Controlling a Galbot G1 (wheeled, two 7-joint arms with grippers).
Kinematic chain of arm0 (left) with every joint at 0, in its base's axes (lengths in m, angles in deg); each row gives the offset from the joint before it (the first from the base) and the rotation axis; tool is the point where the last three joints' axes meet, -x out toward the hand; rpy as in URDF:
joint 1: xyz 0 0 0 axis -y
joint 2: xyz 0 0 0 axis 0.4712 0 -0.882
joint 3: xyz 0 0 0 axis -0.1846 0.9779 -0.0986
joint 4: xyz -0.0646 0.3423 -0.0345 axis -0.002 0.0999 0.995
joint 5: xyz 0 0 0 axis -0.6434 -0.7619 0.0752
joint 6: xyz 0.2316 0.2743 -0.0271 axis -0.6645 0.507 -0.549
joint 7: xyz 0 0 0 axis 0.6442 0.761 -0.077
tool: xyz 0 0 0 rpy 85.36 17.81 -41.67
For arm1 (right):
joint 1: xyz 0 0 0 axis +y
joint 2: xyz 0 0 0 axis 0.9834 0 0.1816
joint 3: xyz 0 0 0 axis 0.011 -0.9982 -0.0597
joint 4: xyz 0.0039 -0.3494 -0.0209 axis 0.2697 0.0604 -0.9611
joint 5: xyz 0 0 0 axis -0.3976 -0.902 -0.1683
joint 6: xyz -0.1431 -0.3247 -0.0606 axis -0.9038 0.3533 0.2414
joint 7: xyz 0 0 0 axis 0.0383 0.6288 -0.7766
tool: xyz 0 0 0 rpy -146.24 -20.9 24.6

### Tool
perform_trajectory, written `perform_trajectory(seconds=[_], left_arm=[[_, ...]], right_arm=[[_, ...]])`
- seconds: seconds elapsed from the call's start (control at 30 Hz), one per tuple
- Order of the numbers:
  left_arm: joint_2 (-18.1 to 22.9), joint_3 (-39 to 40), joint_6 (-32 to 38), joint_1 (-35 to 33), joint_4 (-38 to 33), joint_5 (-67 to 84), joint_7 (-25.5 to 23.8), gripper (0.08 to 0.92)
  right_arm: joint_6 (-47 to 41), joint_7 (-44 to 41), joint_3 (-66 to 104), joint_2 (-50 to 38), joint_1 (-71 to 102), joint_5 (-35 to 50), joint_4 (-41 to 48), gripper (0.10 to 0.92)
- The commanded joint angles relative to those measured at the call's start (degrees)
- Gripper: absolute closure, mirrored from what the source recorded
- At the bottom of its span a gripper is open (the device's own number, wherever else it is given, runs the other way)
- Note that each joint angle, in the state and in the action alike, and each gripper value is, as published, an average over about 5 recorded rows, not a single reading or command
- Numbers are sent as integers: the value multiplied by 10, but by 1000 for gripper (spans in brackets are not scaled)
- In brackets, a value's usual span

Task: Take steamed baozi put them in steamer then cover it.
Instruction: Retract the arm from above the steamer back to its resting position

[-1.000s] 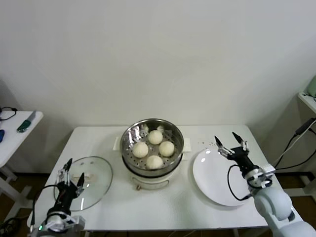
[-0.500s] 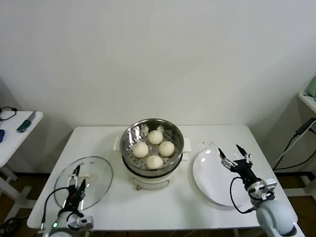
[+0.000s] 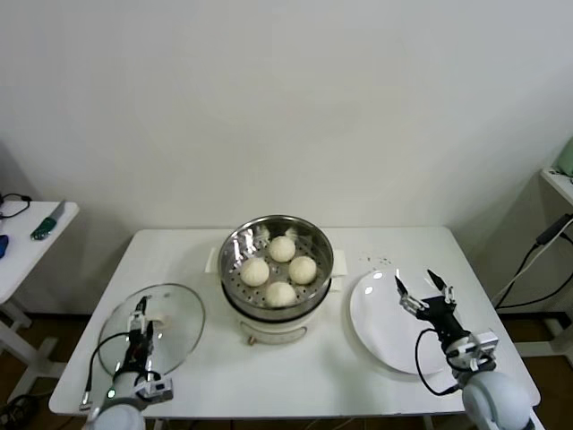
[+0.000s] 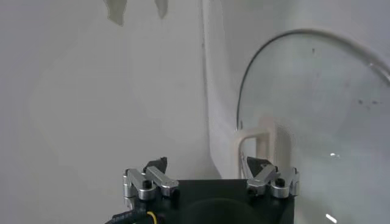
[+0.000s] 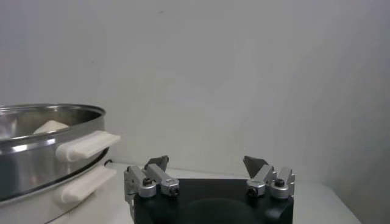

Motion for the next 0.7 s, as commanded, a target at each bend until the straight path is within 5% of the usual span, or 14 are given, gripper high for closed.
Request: perform_trajectory(seconds=[0.03,0.47,0.7], left_arm=[[2,4,0,53,66,-24,16,177],[-9,10,11,78,85,-6,28,187],[-11,8,17,74,89,-2,28,359]], right_arm=[[2,-5,2,10,6,-14,1,203],[3,-13,-1,19,8,-25,4,203],[3,-15,-1,23,5,-27,5,203]])
